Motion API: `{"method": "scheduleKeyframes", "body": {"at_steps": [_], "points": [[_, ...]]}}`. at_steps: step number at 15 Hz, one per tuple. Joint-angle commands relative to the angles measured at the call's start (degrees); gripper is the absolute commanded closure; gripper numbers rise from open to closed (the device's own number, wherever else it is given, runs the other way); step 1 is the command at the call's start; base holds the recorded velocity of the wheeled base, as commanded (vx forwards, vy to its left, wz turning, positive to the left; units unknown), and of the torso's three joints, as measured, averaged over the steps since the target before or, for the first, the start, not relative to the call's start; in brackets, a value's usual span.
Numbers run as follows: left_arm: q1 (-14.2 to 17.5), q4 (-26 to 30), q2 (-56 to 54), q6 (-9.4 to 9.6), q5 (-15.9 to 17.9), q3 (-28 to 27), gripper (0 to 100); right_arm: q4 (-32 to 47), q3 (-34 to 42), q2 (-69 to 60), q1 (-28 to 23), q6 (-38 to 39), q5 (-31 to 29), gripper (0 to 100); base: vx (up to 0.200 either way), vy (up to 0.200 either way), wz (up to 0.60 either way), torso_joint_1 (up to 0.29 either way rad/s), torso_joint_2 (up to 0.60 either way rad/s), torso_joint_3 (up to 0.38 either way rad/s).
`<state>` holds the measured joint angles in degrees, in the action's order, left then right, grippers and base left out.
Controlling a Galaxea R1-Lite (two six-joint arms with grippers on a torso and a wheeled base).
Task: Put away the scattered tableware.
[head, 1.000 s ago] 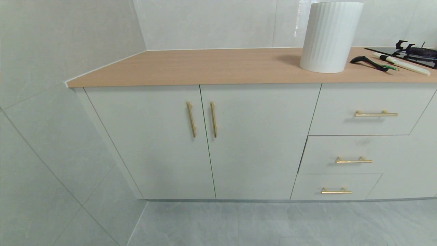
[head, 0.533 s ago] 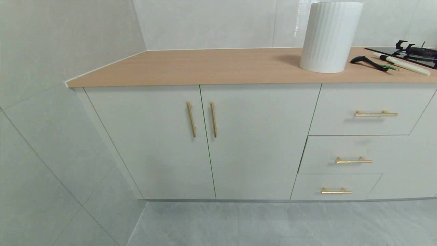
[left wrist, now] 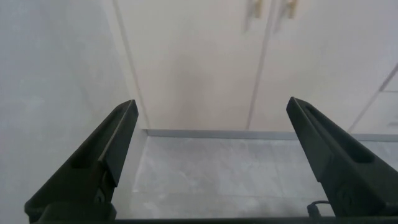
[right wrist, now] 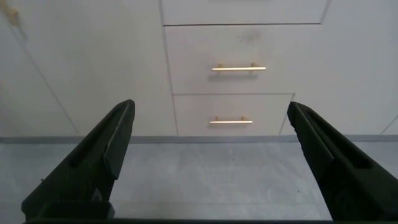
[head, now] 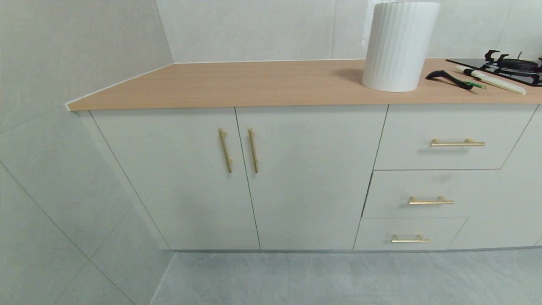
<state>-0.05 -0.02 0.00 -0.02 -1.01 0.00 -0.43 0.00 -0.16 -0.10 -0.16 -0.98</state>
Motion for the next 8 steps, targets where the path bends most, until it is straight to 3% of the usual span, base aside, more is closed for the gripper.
{"method": "scheduleKeyframes", "body": {"at_steps": [1,8], "points": [[-0.04,0.02,0.09,0.02,-0.04,0.00,0,-0.01,0.00,0.16,0.01,0.07,0.01,0,0.000,-0.200,0.00,0.002,0.01,0.002],[-0.04,-0.06,0.09,-0.15,-0.13,0.00,0,-0.01,0.00,0.16,0.01,0.07,0.01,0,0.000,-0.200,0.00,0.002,0.00,0.000]]}}
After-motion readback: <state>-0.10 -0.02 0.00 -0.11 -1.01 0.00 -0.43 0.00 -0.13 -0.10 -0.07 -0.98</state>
